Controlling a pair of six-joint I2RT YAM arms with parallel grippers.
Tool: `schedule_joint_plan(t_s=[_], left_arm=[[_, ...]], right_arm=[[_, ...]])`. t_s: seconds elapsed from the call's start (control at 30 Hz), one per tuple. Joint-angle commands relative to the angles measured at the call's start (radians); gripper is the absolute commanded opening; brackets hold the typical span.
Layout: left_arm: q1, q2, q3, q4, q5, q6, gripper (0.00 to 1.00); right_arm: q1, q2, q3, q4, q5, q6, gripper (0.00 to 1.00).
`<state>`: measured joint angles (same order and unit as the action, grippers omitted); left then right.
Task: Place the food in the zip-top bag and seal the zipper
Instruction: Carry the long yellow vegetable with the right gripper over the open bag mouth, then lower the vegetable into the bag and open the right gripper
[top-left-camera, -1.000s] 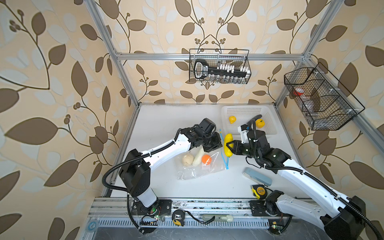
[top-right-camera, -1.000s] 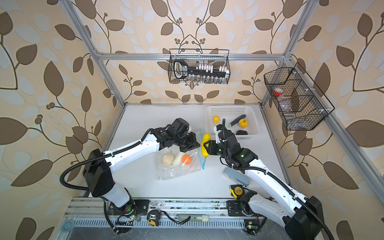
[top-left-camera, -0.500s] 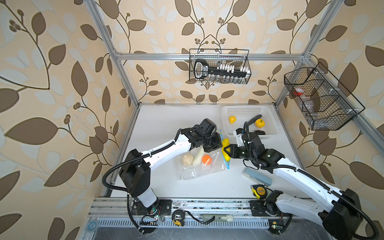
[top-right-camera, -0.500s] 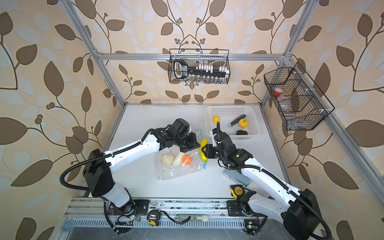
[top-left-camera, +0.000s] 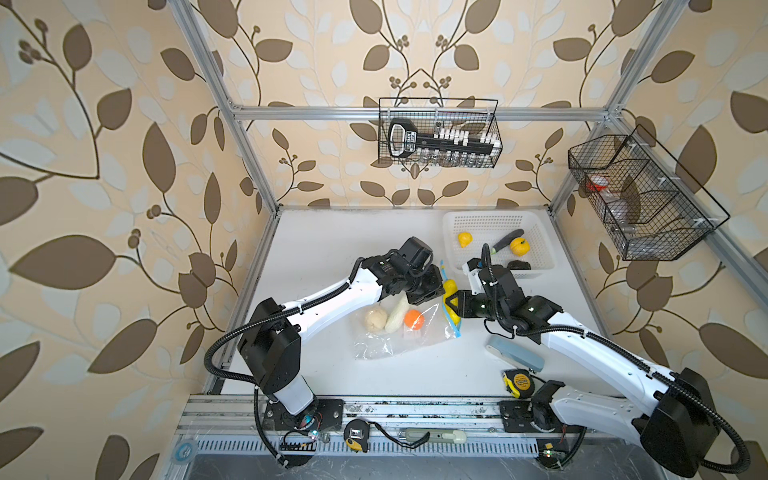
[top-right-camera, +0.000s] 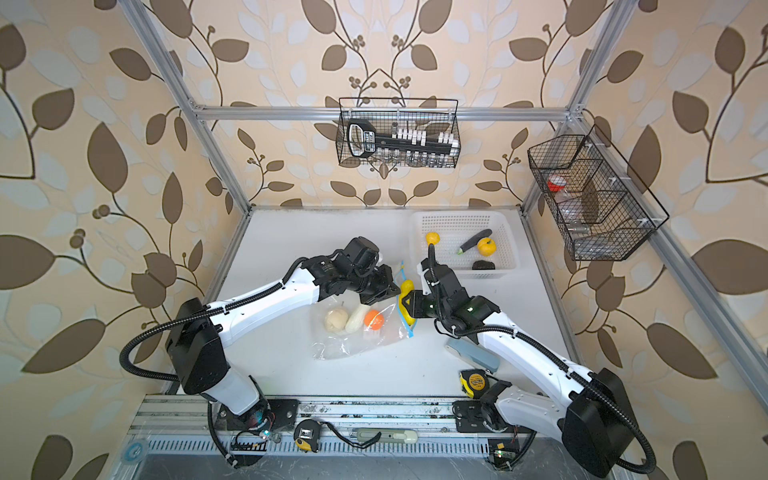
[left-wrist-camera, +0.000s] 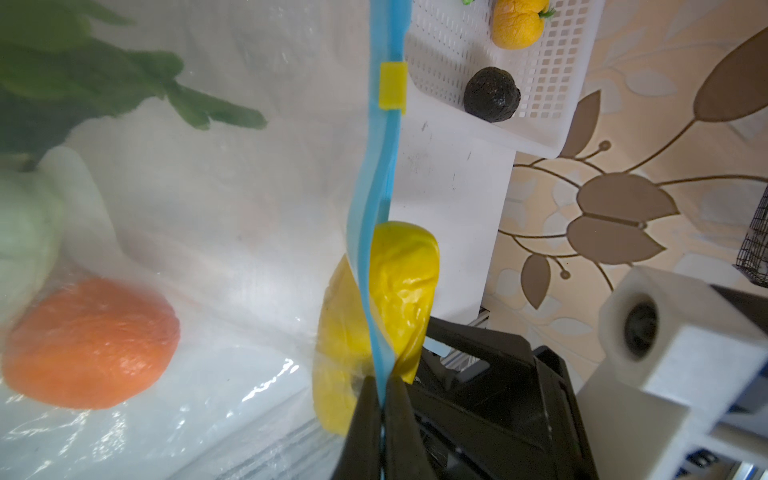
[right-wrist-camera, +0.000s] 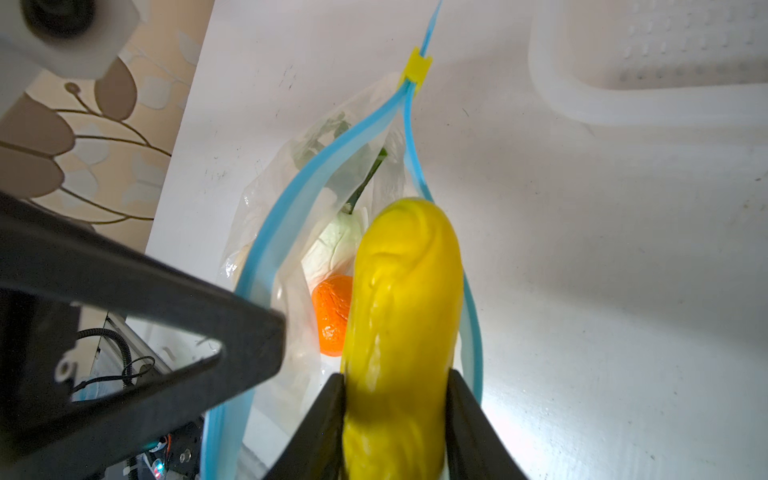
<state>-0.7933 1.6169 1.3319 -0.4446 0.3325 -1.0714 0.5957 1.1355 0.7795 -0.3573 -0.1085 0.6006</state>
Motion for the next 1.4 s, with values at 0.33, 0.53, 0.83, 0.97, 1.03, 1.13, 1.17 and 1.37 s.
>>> schedule_joint_plan(t_s=[0.33,0.53,0.83,0.97,1.03,1.13,1.17,1.37], left_arm=[[-0.011,-0.008,0.05,-0.001,-0.012,0.006,0.0],[-0.011,-0.008,0.047,-0.001,-0.012,0.006,0.0],[-0.011,-0.007,0.048,0.0,-0.012,0.005,0.0],[-0.011,-0.007,0.047,0.003,-0.012,0.005,0.0],[-0.011,-0.006,0.048,0.003,-0.012,0.005,0.0],[-0.011,-0.004,0.047,0.004,-0.01,0.005,0.0],[-0.011,-0.005,0.049,0.004,-0.01,0.005,0.0],[-0.011,-0.003,0.048,0.004,-0.01,0.005,0.0]], right_arm=[[0.01,0.018,-0.017,0.0,-0.003,-0.032,0.41],[0.01,0.024,-0.012,0.004,-0.008,-0.036,0.42],[0.011,0.031,-0.008,-0.003,0.006,-0.039,0.46],[0.012,0.03,-0.009,-0.002,0.007,-0.039,0.49],[0.012,0.03,-0.008,-0.002,0.007,-0.04,0.49],[0.013,0.035,0.0,-0.006,0.012,-0.047,0.52],[0.013,0.036,0.003,-0.007,0.012,-0.048,0.52],[0.015,0.04,0.003,-0.006,0.011,-0.048,0.52]])
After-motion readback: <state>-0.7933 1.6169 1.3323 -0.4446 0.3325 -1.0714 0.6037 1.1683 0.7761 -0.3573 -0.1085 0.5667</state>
